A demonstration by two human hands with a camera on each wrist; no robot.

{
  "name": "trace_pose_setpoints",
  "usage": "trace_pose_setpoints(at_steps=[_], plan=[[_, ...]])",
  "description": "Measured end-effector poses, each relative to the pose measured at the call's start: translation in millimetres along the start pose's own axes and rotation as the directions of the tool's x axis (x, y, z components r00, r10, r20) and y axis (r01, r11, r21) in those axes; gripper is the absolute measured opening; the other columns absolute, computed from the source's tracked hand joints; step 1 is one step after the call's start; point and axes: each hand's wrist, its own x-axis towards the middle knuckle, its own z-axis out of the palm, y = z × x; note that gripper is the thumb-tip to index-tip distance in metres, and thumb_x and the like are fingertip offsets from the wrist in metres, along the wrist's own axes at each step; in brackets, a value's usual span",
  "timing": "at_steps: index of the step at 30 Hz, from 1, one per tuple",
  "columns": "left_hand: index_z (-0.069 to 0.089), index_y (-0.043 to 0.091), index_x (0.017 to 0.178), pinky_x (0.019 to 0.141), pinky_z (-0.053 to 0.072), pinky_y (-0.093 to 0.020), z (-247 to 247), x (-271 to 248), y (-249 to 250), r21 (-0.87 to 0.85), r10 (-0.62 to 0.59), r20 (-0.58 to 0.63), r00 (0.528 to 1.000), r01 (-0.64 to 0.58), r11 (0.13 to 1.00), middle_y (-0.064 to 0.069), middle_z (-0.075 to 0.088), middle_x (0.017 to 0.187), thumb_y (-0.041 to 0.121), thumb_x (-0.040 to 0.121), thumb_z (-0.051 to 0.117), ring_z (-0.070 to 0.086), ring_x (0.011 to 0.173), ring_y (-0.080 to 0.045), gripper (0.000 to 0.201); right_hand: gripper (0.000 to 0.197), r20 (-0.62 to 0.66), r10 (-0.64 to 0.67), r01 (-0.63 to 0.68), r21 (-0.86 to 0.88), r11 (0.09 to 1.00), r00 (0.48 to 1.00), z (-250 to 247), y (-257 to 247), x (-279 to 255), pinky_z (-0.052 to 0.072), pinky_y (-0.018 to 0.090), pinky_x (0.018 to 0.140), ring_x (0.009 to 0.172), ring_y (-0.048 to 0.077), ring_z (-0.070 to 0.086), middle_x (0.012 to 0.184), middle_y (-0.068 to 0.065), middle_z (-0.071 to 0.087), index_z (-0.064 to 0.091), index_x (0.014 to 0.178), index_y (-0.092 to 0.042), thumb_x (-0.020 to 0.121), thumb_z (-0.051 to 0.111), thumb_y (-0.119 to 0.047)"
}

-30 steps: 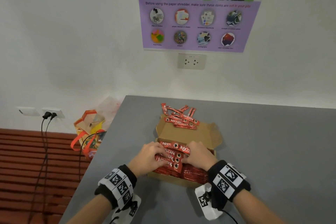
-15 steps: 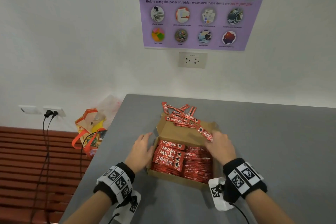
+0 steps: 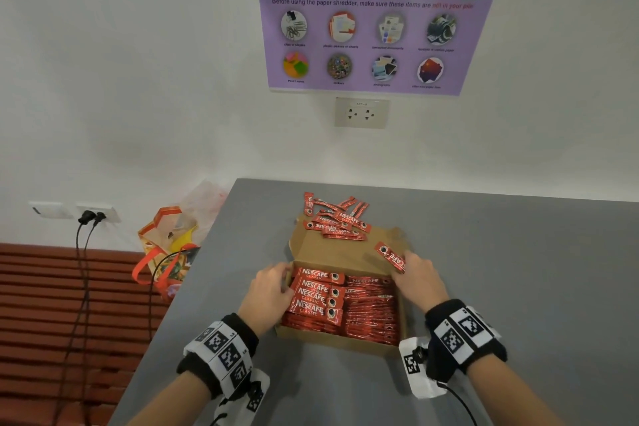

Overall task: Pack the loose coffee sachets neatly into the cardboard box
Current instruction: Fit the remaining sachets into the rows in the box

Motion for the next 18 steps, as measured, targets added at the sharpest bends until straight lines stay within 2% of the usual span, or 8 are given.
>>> trace_pose_setpoints(at_steps=[3,5,8,10,13,18], plan=[[0.052,0.011,0.125,0.088,0.043,-0.019,0,0,1,0.047,0.055,-0.035,0.998,-0.053,0.997,-0.003,0.053,0.121,0.019,0.093,0.052,0.053,0.107,-0.012,0.032,0.012,0.009,-0.001,0.001,0.031,1.000,1.000,0,1,1,0.049,0.033,0.070,0.077,0.021,0.059,0.087,0.004,0.060,0.053,0.092,-0.013,0.091,0.057,-0.025],[0.051,0.014,0.128,0.097,0.033,-0.015,0,0,3,0.105,0.172,-0.017,0.985,-0.169,0.980,0.000,0.049,0.129,0.020,0.095,0.048,0.046,0.117,-0.010,0.034,0.017,0.037,-0.001,-0.002,0.075,0.997,0.999,2,2,2,0.051,0.033,0.072,0.077,0.019,0.061,0.087,0.002,0.061,0.054,0.091,-0.014,0.090,0.059,-0.030],[0.040,0.016,0.140,0.106,0.010,-0.009,3,-1,10,0.186,0.326,0.157,0.932,-0.352,0.917,0.003,0.037,0.146,0.020,0.098,0.042,0.029,0.136,-0.008,0.042,0.023,0.065,-0.011,0.004,0.100,0.995,0.998,4,5,3,0.052,0.030,0.073,0.078,0.014,0.061,0.087,-0.002,0.062,0.055,0.092,-0.017,0.084,0.066,-0.036],[0.030,0.017,0.145,0.108,0.003,-0.011,6,-3,14,0.212,0.344,0.265,0.901,-0.403,0.890,0.004,0.028,0.152,0.025,0.100,0.039,0.018,0.142,-0.008,0.047,0.025,0.060,-0.013,0.007,0.096,0.995,0.998,4,6,2,0.051,0.030,0.076,0.080,0.014,0.061,0.090,-0.003,0.062,0.056,0.096,-0.018,0.082,0.069,-0.035],[0.022,0.016,0.148,0.114,0.004,-0.019,11,-4,15,0.244,0.297,0.339,0.893,-0.388,0.889,0.002,0.021,0.155,0.031,0.100,0.037,0.013,0.144,-0.010,0.052,0.026,0.043,-0.025,0.022,0.063,0.998,0.999,2,6,0,0.049,0.029,0.078,0.084,0.015,0.059,0.092,-0.004,0.060,0.057,0.101,-0.018,0.083,0.069,-0.031],[0.021,0.016,0.148,0.117,0.008,-0.025,15,-3,11,0.273,0.256,0.385,0.887,-0.375,0.886,0.001,0.021,0.155,0.036,0.100,0.036,0.014,0.143,-0.010,0.054,0.026,0.007,-0.026,0.026,0.035,0.999,1.000,1,6,-1,0.051,0.031,0.079,0.090,0.017,0.063,0.099,-0.001,0.065,0.059,0.106,-0.018,0.084,0.067,-0.031]])
